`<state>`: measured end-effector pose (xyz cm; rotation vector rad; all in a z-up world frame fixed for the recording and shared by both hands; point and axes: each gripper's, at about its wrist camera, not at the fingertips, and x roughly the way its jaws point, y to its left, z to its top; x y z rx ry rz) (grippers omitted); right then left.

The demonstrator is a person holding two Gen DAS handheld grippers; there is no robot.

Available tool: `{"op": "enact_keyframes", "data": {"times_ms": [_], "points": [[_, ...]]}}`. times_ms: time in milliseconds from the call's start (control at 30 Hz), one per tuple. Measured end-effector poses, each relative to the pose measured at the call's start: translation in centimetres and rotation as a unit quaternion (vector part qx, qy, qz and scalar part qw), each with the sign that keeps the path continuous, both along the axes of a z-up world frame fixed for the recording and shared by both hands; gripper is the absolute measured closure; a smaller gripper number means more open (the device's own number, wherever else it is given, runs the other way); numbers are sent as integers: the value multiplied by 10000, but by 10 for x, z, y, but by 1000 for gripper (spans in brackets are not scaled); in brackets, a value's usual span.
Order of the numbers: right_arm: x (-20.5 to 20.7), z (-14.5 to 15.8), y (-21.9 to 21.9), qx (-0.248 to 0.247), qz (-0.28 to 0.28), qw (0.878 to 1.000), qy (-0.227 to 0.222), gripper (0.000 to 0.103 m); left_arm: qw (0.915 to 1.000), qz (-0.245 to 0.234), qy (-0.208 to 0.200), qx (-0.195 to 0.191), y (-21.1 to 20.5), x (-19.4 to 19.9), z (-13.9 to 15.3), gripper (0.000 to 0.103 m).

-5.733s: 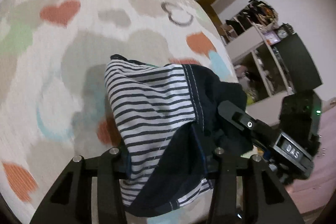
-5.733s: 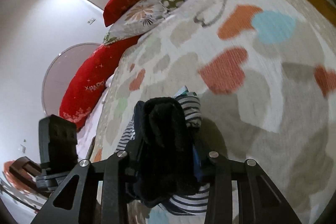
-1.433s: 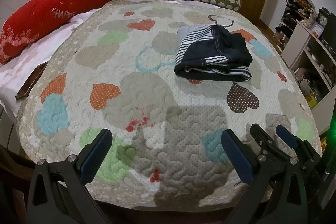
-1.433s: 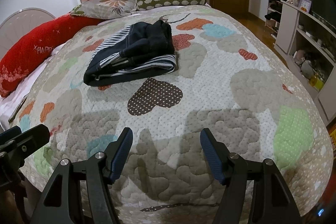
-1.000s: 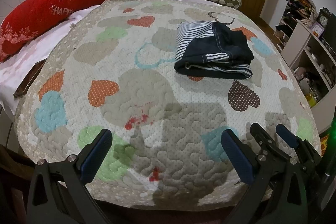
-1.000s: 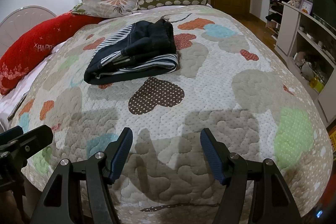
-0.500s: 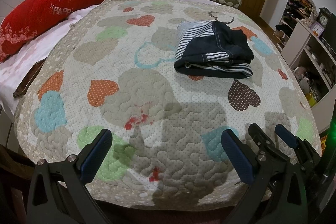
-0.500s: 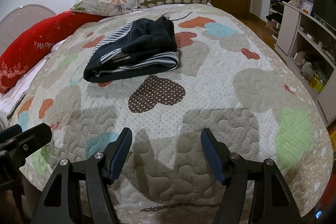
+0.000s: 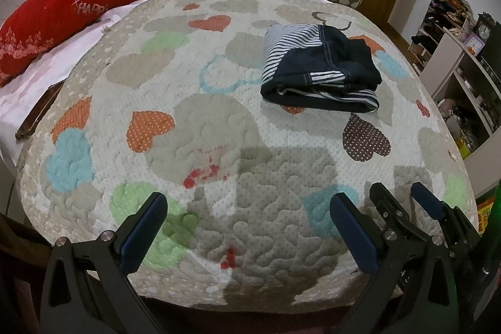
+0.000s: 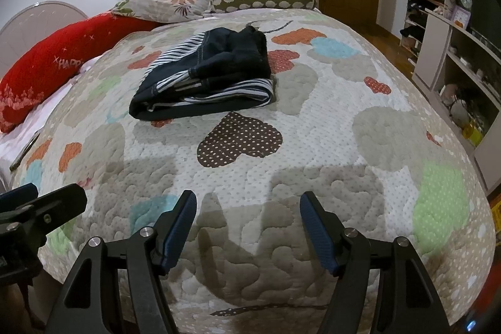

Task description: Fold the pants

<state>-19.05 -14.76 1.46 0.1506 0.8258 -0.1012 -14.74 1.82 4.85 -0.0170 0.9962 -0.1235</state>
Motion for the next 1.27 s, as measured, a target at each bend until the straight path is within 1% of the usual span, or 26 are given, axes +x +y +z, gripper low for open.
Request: {"op": "enact_keyframes", "data": {"times_ms": [133, 333, 700, 833, 1067, 1267], "points": [[1, -1, -2, -1, -41, 10000, 20, 30, 10000, 19, 40, -27, 1, 0, -2, 0], [1, -2, -5, 19, -76, 10000, 46, 30, 9997, 33, 208, -87, 3, 4, -9, 0], [3, -4, -8, -19, -143, 9999, 75, 30, 9994, 15, 317, -129, 4, 5, -14, 0], [3, -3, -8, -57, -101, 9999, 50, 30, 9992, 11, 386, -142, 4, 7, -18, 0], [10, 3, -5, -300, 2, 9995, -75, 29, 9988, 75, 435, -198, 7, 12, -23, 0], [18, 1, -2, -250, 208, 9995, -38, 28, 9991, -6, 375, -180, 6, 22, -23, 0]]}}
